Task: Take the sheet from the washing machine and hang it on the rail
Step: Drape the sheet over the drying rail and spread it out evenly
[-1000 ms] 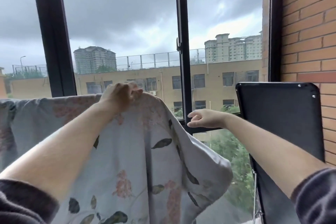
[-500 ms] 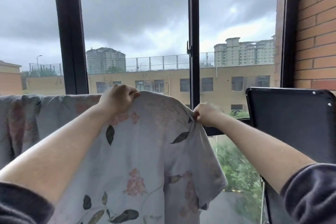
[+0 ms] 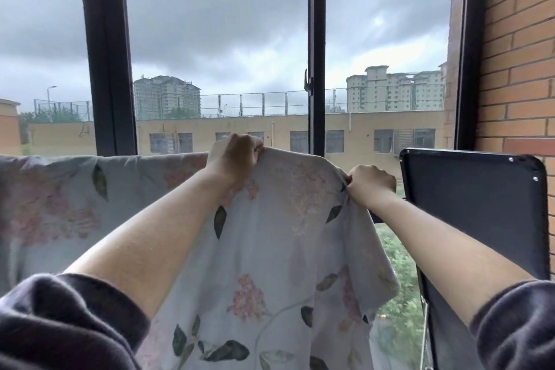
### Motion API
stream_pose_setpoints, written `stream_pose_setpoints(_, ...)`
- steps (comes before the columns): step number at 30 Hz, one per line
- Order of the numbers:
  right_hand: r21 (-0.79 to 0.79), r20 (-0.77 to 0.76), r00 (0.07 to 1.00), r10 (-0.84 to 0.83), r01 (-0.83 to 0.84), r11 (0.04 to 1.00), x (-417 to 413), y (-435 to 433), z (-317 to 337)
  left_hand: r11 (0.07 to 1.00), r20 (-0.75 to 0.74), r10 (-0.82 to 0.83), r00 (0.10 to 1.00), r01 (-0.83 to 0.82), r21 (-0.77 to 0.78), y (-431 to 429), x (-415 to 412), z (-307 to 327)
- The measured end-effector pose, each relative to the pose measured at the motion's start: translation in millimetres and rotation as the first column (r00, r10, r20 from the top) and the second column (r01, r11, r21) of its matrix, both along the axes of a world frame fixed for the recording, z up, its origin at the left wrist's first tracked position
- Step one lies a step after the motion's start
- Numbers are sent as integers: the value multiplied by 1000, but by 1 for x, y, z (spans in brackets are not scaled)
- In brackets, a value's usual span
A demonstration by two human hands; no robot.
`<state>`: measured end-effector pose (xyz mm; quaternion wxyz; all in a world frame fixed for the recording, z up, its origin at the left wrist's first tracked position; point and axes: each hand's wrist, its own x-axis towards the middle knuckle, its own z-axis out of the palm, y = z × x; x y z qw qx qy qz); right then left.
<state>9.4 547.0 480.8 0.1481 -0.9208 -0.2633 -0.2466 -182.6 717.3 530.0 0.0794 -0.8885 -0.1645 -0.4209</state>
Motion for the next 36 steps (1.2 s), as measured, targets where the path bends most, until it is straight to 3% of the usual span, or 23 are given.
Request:
stream_pose_setpoints(3,-139,-158,987,-29,7,990,1,-6,-10,999,-137,-48,989,48,-9,-6,11,-6)
stream_pose_setpoints(6,-242,-205,979,-9,-42,969,-4,2,-22,998,-165,-55,985,59,25,-6,13,-7)
stream_pose_setpoints(9,-195,-255,954,157,-210,958,-7,19,-27,998,-197,-45,979,53,37,-1,6,-6)
stream_pose_setpoints(10,-87,-330,896,299,-344,935,-9,27,-27,998,-208,-36,978,46,44,1,3,-6)
stream_pose_setpoints(11,61,-422,780,462,-483,873,-14,34,-25,998,-212,-34,977,45,49,3,0,-7)
stream_pose_setpoints(13,341,-534,480,695,-630,697,-29,46,-19,997,-191,-44,981,56,60,7,-1,-10)
stream_pose_setpoints(14,408,-527,400,750,-655,636,-35,52,-17,996,-169,-41,985,53,67,11,-3,-11)
stream_pose_setpoints(15,418,-491,388,780,-681,602,-41,57,-17,996,-141,-38,989,49,75,15,-4,-14)
stream_pose_setpoints(19,280,-277,618,736,-681,677,-48,61,-28,990,-67,28,997,-18,140,32,-11,-28)
stream_pose_setpoints(24,387,-157,741,653,-562,731,-69,60,-77,935,53,92,994,-104,339,42,-23,-83)
stream_pose_setpoints(26,451,-158,767,622,-504,737,-77,59,-106,933,66,116,991,-132,334,41,-32,-122)
stream_pose_setpoints(31,562,-242,763,599,-393,728,-95,47,-209,986,-117,167,979,-163,43,38,-67,-258)
stream_pose_setpoints(36,571,-455,755,473,-161,805,-116,37,-304,906,-327,117,938,-235,-351,24,-106,-382)
